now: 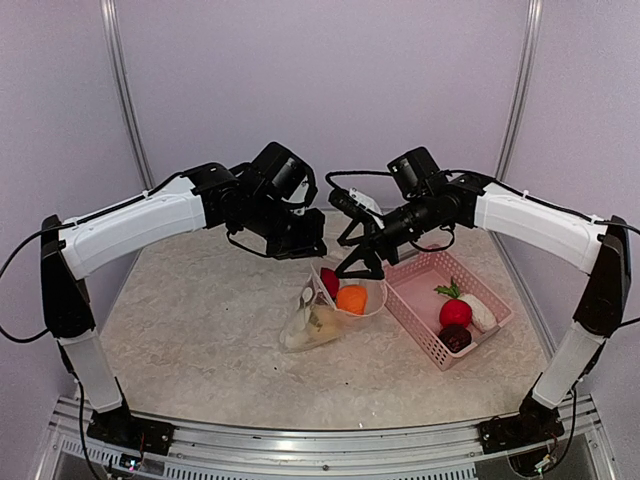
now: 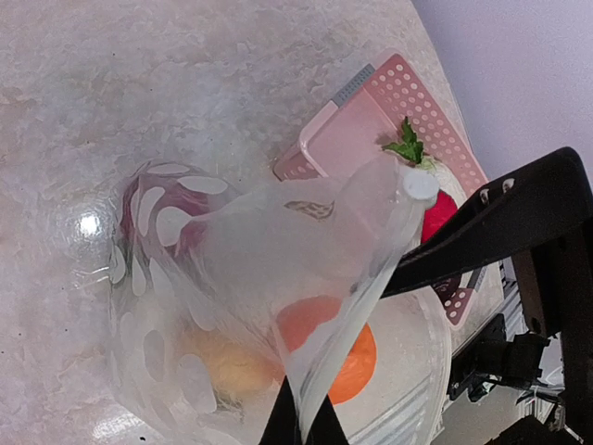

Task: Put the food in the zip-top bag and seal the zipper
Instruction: Place the fake vegetable in the zipper food storage bag.

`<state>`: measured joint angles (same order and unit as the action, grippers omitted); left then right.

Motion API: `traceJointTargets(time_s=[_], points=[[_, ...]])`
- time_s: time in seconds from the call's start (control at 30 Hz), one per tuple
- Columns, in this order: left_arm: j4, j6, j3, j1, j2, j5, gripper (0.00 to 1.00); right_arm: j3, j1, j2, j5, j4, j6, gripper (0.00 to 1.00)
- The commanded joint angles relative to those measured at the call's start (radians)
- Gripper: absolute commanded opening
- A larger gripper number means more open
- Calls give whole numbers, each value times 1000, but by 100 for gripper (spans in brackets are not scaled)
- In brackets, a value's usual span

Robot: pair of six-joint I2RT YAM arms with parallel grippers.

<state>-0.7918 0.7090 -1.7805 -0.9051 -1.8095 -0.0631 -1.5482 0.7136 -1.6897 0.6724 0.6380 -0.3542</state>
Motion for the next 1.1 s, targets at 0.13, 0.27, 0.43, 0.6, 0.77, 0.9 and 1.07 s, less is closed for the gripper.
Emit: traceJointTargets(time_s=[0.13, 0.27, 0.43, 0.6, 0.77, 0.9, 1.07], points=[[27, 0, 25, 10, 21, 6, 0, -25, 8, 99, -62, 24, -25, 100], [4, -5, 23, 23, 18, 14, 0, -35, -15, 155, -130, 62, -53, 99], [-130, 4, 41, 68, 66, 182, 0, 1, -124, 216, -118, 95, -30, 98], [36, 43, 275, 180, 181, 15, 0, 84, -231, 288, -106, 92, -27, 97], [-136, -60, -8, 17, 0, 151, 0, 153, -277, 314, -188, 99, -25, 96], [-210, -121, -218, -58, -165, 201, 0, 184, -318, 320, -194, 131, -26, 93], [-184, -122, -278, -72, -203, 168, 0, 204, -397, 338, -208, 177, -52, 92]])
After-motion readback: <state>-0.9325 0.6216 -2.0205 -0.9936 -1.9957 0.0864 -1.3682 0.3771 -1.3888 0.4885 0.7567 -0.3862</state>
